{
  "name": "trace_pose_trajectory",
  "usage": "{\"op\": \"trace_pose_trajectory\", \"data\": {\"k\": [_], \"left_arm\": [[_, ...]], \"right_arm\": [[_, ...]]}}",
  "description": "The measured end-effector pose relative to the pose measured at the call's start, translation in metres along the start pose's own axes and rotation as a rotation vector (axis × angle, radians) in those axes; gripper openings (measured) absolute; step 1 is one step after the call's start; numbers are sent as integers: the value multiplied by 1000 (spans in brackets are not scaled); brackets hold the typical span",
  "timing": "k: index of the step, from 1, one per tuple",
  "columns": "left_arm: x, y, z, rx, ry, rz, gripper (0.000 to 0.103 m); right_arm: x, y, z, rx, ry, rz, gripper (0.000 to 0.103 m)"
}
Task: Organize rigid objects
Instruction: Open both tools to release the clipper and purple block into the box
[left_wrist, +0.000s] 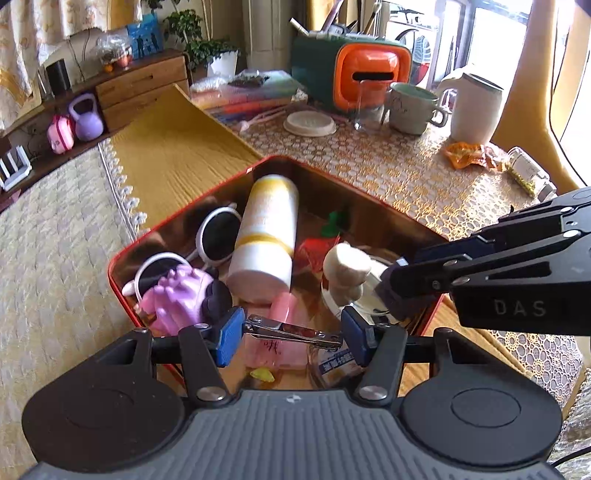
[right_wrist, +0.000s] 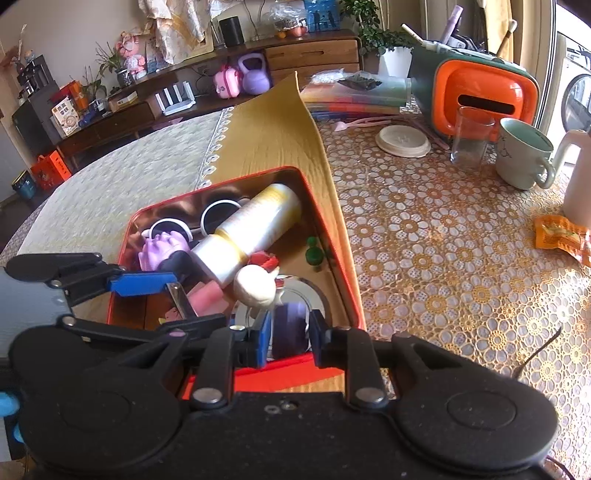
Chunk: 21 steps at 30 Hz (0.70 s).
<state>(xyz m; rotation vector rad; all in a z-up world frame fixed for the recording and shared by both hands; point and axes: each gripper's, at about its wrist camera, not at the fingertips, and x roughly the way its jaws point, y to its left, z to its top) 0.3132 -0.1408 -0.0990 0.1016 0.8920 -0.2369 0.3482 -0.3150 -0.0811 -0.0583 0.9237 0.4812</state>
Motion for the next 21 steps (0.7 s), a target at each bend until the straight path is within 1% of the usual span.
{"op": "trace_pose_trajectory", "data": {"k": [9,12,14,17,21], "left_arm": [[4,6,-2,-33,16,1,58],[3,8,-3,-52,13,4,58],[-1,9,-3,-61,3,7,58],[-8,8,-3,-62,-19,5,63],[-20,5,-4,-54,-42,17,63]], "right_arm": [[3,-1,0,34,1,14,29],[0,-3,-1,48,-10,18,34],[-3,-3,-2,57,-21,24,39],[-6,-3,-4,61,-32,24,40],[-13,-1,-5,67,-45,36,43]]}}
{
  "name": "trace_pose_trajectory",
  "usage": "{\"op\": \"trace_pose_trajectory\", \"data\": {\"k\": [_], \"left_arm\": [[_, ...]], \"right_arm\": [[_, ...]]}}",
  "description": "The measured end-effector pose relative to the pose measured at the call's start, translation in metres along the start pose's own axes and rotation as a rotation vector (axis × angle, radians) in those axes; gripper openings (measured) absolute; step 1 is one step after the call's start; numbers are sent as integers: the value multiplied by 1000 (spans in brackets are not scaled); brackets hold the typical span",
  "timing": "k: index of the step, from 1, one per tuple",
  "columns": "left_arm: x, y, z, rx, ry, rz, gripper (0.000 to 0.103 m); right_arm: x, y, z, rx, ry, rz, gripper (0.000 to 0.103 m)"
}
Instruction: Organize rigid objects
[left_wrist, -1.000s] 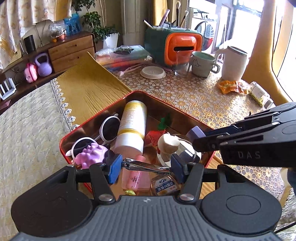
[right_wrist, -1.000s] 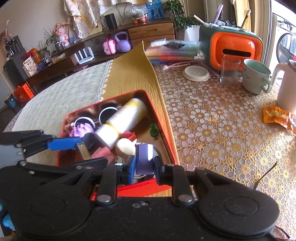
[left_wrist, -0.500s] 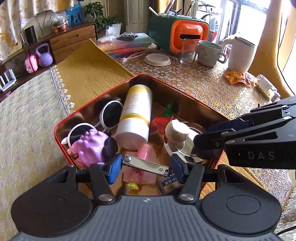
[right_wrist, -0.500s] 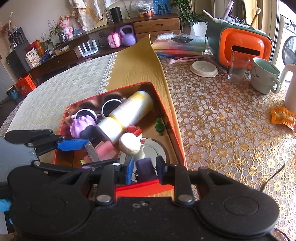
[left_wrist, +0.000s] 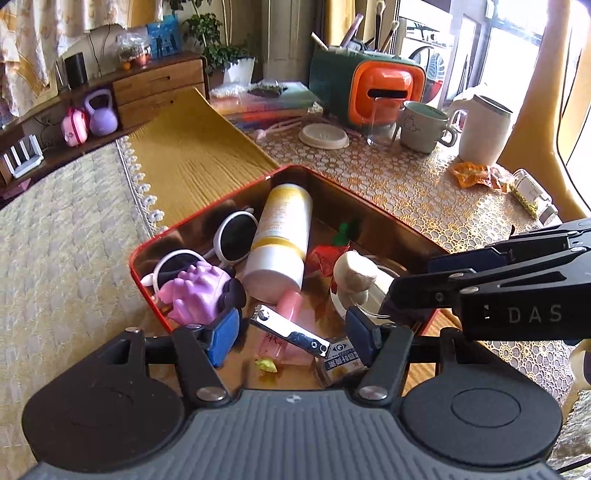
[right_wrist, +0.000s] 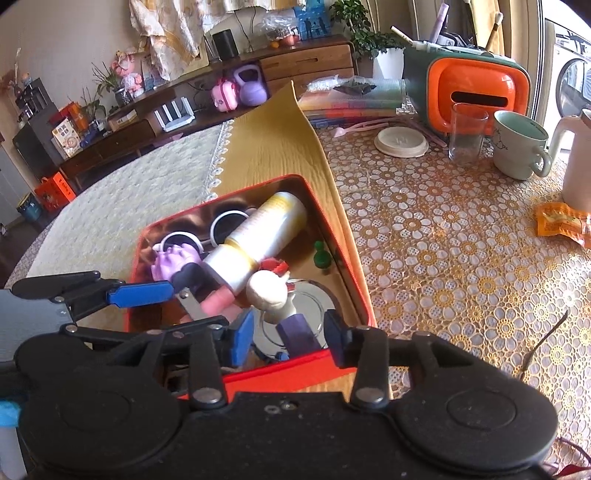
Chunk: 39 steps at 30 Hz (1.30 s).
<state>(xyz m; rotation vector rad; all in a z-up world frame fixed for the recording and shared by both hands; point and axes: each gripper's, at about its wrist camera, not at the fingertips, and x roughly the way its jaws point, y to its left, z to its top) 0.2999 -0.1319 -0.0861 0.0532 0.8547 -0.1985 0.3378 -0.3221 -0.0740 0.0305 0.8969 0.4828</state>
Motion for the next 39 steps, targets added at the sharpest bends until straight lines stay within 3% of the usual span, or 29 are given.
{"op": "trace_pose_trajectory", "data": {"k": [18,21,29,32,39], "left_arm": [[-67,-6,-21,58,-107,2,64],[-80,-4,-26,57,-126,-1,69],[-117,3,-41,29,-181,-31,69],[-129,8,-46,9,-199,-42,79],[-149,18,-59,-17,-232,-35,81]], "right_arm": [[-54,25,-16,-48,-115,37,64],[-64,29,-20,-52,-134,39,66],[-91,38,-35,-60,-200,43,81],[-97,44,-43,-70,-211,46,84],[-113,58,-60,-103,-278,44,96]]}}
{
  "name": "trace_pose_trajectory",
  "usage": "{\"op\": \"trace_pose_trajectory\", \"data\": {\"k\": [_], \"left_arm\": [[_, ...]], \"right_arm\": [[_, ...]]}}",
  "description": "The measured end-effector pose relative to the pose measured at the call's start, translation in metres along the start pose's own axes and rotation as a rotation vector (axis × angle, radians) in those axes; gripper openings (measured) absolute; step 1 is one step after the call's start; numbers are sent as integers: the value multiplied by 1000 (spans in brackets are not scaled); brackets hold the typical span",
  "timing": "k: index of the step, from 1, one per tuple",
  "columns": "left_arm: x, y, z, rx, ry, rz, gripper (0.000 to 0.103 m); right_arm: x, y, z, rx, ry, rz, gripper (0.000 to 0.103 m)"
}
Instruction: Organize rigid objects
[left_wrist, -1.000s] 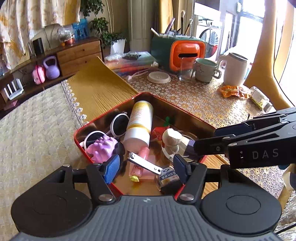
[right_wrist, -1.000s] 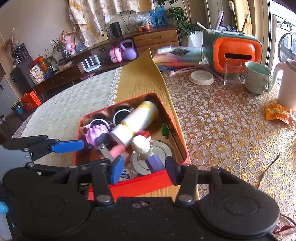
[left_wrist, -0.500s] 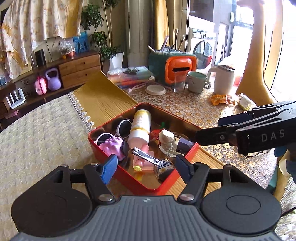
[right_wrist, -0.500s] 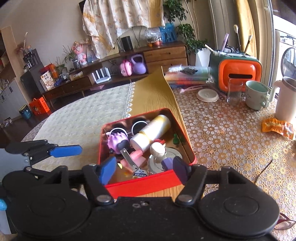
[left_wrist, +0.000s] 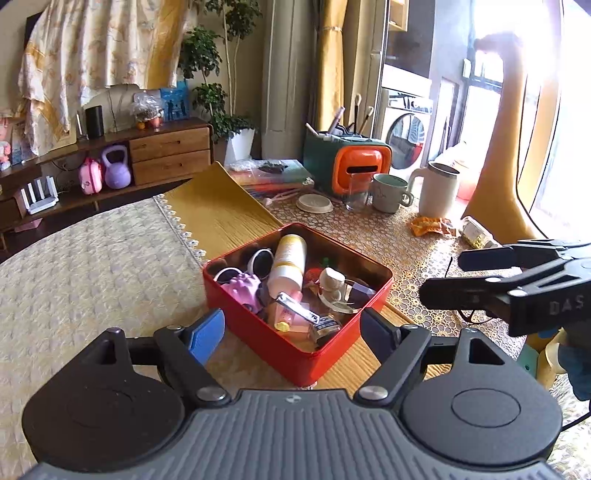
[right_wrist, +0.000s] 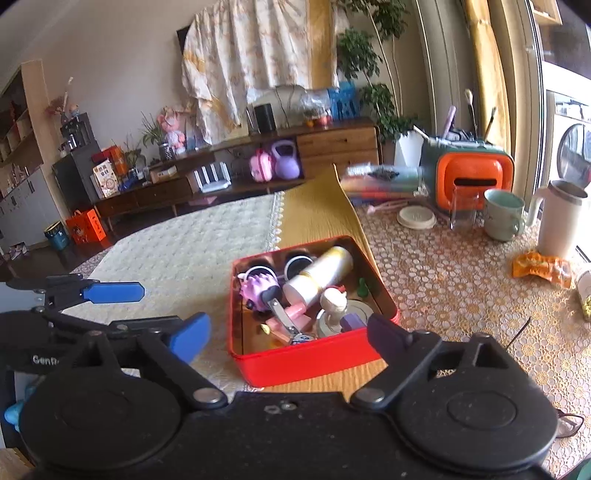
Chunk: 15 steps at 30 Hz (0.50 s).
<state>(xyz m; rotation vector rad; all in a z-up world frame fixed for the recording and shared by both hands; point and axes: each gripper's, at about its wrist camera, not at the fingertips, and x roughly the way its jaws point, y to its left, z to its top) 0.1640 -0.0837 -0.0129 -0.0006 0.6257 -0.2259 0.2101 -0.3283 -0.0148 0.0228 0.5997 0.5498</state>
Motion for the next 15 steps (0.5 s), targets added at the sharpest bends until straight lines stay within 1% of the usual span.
{"op": "trace_pose_trajectory", "data": {"k": [2,4,6,8,11,13,14,15], "left_arm": [[-6,4,-2,-20,-8,-9,82],[-10,7,-4,-32,-14,0,82],[-15,10,-6,-48,-22,-2,83],[-20,13,-8,-68,-30,-9,87],[-26,16,-9,-84,-41,-13,88],[-28,16,-9,-87,-42,-11,94],[-29,16,-9,-89,-48,-10,100],[-30,16,-10,-91,-54,-10,103]], "right_arm": [[-4,4,-3,-10,-16,7,99],[-10,7,-6,-5,-44,18,102],[-15,10,-8,1,-72,25,103],[-20,13,-11,13,-103,20,103],[-27,17,-15,17,-130,14,103],[-29,20,-18,8,-135,10,103],[-30,20,-19,6,-137,7,103],[-31,21,-21,8,-139,6,103]]}}
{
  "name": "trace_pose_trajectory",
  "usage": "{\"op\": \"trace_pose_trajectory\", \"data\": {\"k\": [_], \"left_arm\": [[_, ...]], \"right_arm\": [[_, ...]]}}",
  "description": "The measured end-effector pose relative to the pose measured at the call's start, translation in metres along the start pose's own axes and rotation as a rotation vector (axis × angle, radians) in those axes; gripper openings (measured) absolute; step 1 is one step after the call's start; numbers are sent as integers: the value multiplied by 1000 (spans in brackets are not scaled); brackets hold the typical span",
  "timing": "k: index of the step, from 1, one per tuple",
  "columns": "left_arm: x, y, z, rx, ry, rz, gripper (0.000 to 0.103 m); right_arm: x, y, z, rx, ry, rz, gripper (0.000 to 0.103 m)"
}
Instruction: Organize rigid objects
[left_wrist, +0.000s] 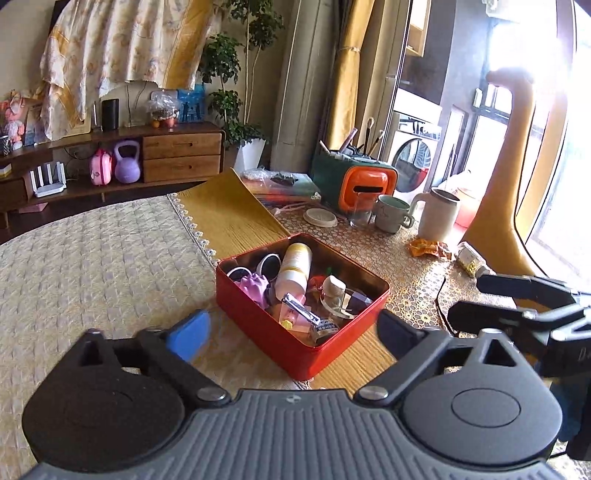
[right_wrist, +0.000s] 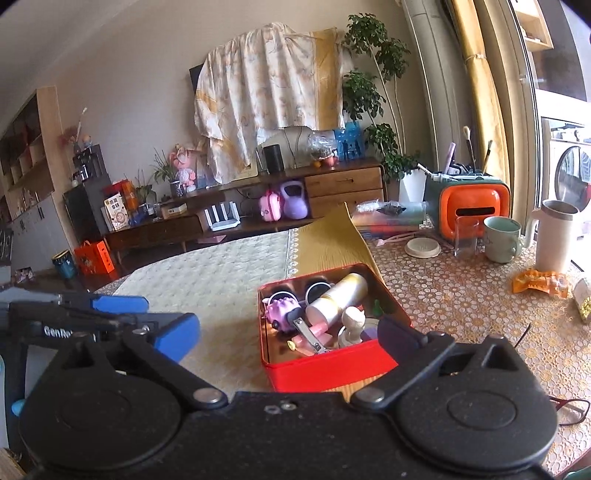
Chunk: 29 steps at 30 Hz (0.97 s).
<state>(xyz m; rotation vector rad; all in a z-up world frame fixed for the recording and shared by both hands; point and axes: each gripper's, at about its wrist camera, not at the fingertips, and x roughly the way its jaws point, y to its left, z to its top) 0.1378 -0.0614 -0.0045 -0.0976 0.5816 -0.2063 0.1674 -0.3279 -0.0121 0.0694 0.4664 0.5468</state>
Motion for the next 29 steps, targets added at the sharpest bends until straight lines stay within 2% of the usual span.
{"op": "trace_pose_trajectory", "data": {"k": [8,14,29], "left_arm": [[-4,-3,-2,-7,-12,4,103],[-3,-8,-5,22,0,24,103],[0,-11,-13,44,36,21,103]], "right_arm": [[-8,2,-12,38,11,3,103],[-9,6,-21,5,7,-30,103],[-8,12,-26,-13,20,-32,103]]}}
